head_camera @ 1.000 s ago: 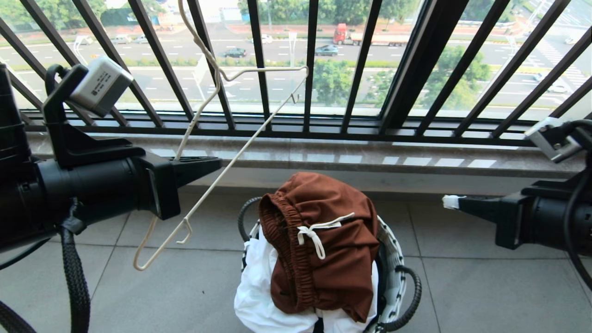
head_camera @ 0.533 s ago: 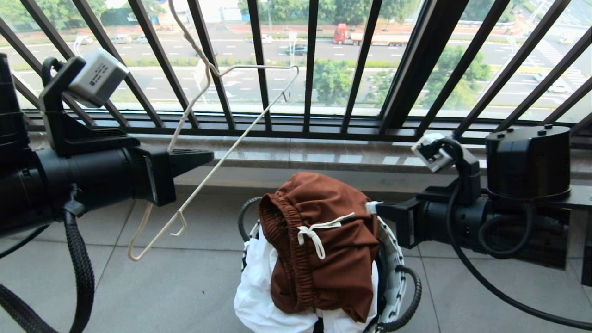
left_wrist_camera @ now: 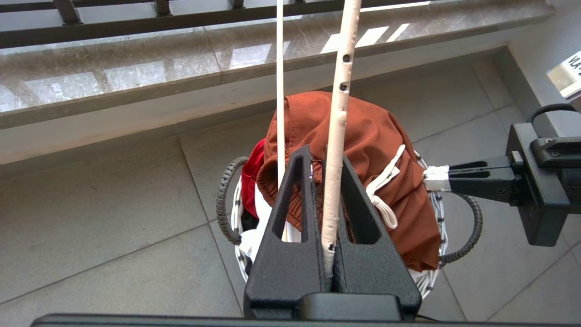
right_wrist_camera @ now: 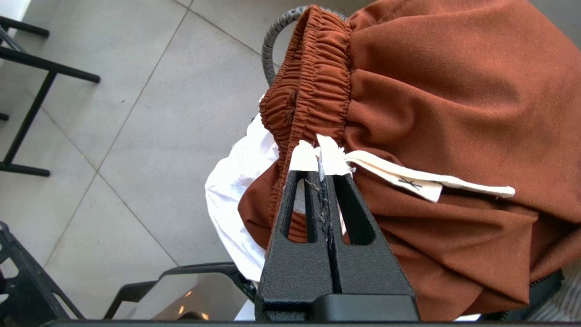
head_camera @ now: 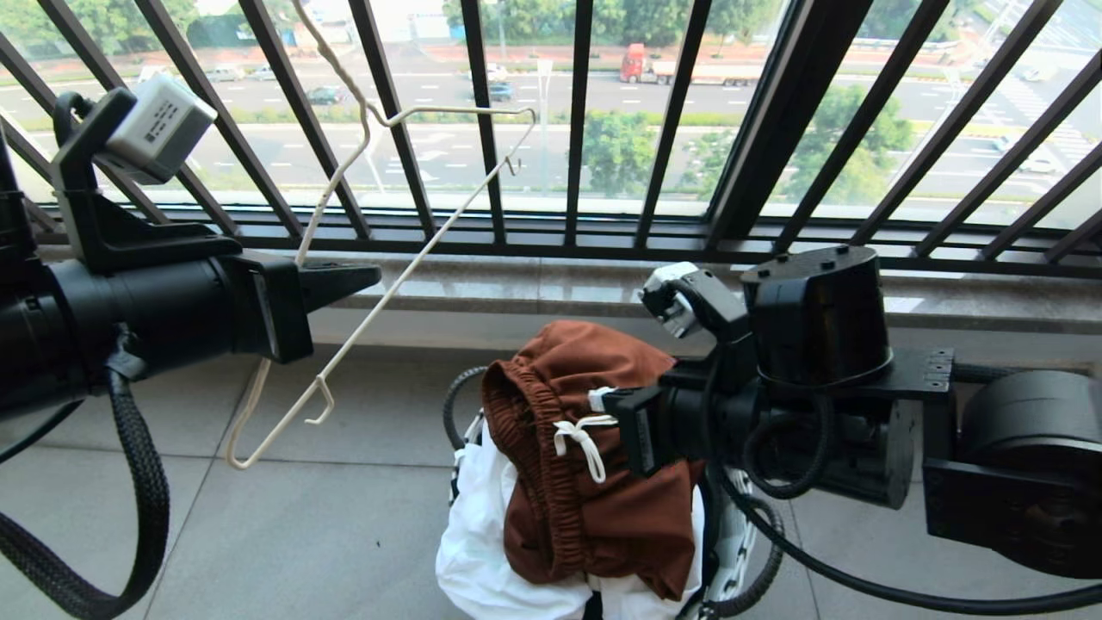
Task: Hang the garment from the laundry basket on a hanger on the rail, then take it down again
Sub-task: Pick up clothes from the basket
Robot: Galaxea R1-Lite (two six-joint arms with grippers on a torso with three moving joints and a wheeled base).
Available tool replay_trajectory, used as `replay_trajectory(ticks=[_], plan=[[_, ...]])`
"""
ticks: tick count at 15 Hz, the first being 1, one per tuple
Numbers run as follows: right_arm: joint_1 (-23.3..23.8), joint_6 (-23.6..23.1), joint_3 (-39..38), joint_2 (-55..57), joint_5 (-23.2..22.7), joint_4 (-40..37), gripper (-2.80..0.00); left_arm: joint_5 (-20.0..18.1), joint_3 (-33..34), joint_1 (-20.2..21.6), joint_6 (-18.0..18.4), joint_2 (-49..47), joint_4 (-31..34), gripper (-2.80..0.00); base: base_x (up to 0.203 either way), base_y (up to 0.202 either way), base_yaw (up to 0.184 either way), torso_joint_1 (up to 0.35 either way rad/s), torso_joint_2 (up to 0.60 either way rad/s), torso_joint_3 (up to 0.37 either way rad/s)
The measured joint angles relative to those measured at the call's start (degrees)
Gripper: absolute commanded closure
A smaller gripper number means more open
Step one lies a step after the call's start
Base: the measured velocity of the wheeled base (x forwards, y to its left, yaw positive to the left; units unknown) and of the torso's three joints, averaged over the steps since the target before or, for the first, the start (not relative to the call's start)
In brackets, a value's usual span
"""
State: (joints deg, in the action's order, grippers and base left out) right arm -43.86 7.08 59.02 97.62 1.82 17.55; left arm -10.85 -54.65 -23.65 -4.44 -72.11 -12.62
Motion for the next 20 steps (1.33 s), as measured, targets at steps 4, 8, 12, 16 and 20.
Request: replay_trajectory(ticks=[4,8,12,16,20], plan=[[-1.61,-0.30,4.04,4.62,0.90,-0.44,0.00,0.01,-0.03,0.15,0.01,0.15,-0.02,0.00,0.000,0.000,0.000,0.000,0.00,0.000],[-4.14,-2.84,9.93,10.25,5.18,-1.71,-2.80,0.00,-0.39,1.06,0.00,0.39,-0.05,0.00,0.000,0.000,0.000,0.000,0.00,0.000],[-4.85,-8.50,16.02,15.12,9.39,-3.29,-2.80,-0.09,-0.96,2.62,0.11,1.05,0.00,0.00,0.000,0.000,0.000,0.000,0.00,0.000],[-5.61,-17.45,20.08,19.25,16.04,-3.12,-2.80,-0.06,-1.18,3.26,0.10,1.30,0.05,0.00,0.000,0.000,0.000,0.000,0.00,0.000],[-5.85,-25.11,23.04,22.60,18.84,-2.19,-2.80,-0.17,-1.69,4.89,0.09,1.49,-0.02,0.00,0.000,0.000,0.000,0.000,0.00,0.000]])
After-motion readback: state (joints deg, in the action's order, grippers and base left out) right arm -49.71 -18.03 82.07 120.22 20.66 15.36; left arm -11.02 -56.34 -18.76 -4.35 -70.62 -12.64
